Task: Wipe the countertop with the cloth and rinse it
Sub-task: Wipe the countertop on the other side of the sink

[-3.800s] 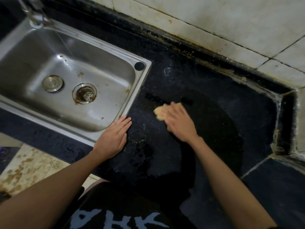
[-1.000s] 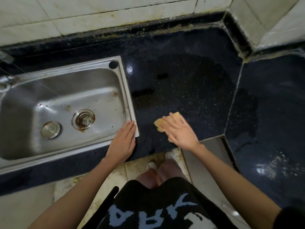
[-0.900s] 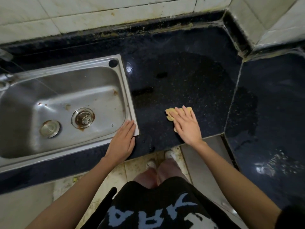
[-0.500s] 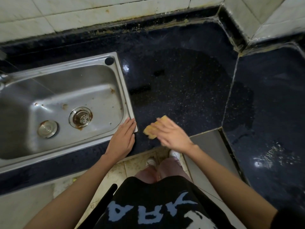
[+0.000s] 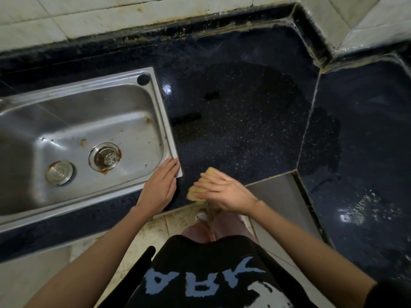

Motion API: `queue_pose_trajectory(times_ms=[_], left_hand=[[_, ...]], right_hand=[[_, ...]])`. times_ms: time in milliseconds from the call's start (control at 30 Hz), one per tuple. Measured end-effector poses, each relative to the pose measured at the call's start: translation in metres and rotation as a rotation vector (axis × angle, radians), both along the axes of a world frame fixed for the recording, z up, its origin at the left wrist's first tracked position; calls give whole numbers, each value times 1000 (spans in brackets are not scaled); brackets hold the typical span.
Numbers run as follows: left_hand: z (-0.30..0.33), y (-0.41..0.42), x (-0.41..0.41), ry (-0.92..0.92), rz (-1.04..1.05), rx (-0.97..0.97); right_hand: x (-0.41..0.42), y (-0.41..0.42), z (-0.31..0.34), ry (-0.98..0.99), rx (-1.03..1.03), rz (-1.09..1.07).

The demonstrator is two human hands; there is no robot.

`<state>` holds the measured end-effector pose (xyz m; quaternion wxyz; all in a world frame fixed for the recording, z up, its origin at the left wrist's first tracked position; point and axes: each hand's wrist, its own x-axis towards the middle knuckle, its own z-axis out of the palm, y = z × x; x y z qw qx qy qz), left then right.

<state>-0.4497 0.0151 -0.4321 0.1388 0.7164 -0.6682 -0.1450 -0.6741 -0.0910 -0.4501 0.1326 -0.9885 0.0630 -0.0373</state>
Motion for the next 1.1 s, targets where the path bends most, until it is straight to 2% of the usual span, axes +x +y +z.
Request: queue_pose_trajectory(times_ms=[133,233,333,400,467,567,633,733,867,1100], left_hand=[[-2,0,-2,-3,8,3],[-1,-3,-4,-1,-2,-6],[0,-11,-11,23,-26,-32],[1,-18,-17,32,-52,-40],[1,-26,-25,43,-85,-45],[3,-40,-40,61,-142,-57],[5,-49,-51,67,-186,-78],[11,-60,-70,95,-260,-113],[20,-77,-101,116,-364,-145],[28,-107,-185,95,-618,-123]], right_hand=[[-64,-41,3,43,7,-225],[-104,-63,10,43,59,-552],[-103,-68,11,-17,118,-934],[-79,-62,12,-10,126,-1106],[-53,-50,12,34,92,-1095],[-26,-28,8,108,15,-841],[-21,-20,6,82,-17,-727],[-32,-24,13,-29,107,-666],[-67,-25,28,-149,230,-866],[-177,10,59,-367,87,-1299]])
